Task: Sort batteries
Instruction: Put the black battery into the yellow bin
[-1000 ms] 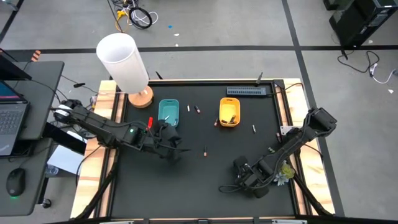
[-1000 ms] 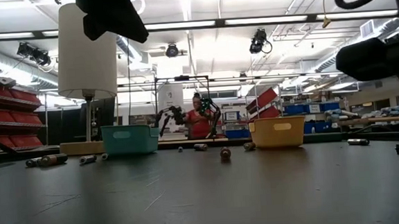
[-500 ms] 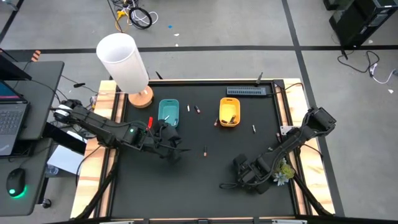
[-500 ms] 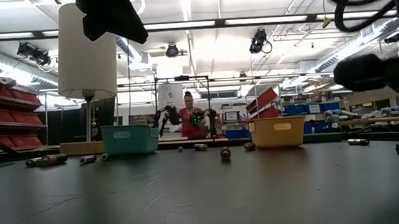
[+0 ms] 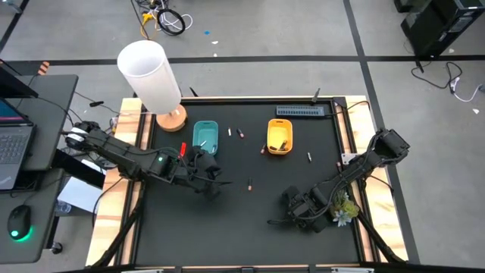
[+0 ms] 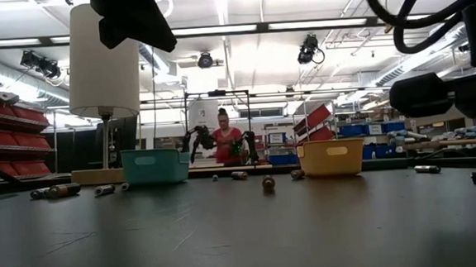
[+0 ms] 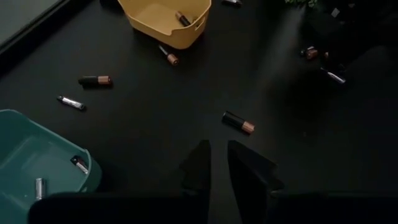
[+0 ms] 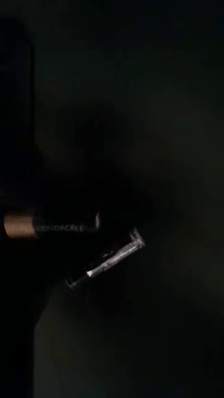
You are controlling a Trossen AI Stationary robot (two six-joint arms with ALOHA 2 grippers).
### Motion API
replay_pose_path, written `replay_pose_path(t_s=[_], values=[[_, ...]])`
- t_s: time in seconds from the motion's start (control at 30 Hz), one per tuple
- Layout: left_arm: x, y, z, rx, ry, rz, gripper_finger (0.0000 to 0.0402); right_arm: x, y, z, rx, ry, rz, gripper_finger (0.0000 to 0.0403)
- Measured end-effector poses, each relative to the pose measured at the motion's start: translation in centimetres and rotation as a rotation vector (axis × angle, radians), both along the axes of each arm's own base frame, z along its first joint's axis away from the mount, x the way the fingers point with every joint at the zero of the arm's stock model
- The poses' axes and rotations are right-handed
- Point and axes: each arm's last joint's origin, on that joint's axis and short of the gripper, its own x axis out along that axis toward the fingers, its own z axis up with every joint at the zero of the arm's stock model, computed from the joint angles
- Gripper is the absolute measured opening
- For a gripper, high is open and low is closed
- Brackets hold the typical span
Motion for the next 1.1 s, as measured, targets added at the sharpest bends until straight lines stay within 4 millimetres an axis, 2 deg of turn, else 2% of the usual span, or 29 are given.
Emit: replay_pose_path(t_s=[0.1,0.47,0.7,0.93,1.1], values=[[0.0,0.0,0.0,-0.025,-0.002,0.004,0.0067,0.2,-0.3,0.0,0.018,0.008,-0.007,0.0045],[-0.1,-0.1,-0.1,-0.053,0.008,0.002,0.0067,1.2,-1.5,0.2,0.038,-0.028,-0.065,0.0045],[-0.3,0.0,-0.3,-0.041,0.041,0.003,0.0067,1.7,-2.9,1.9,-0.014,-0.100,-0.130,0.0046],[-0.5,0.1,-0.5,-0.033,0.067,0.007,0.0067,3.4,-6.0,3.9,-0.037,-0.176,-0.264,0.0048],[-0.7,0.2,-0.6,-0.022,0.099,0.009,0.0067,4.7,-9.6,5.6,-0.097,-0.263,-0.415,0.0049]])
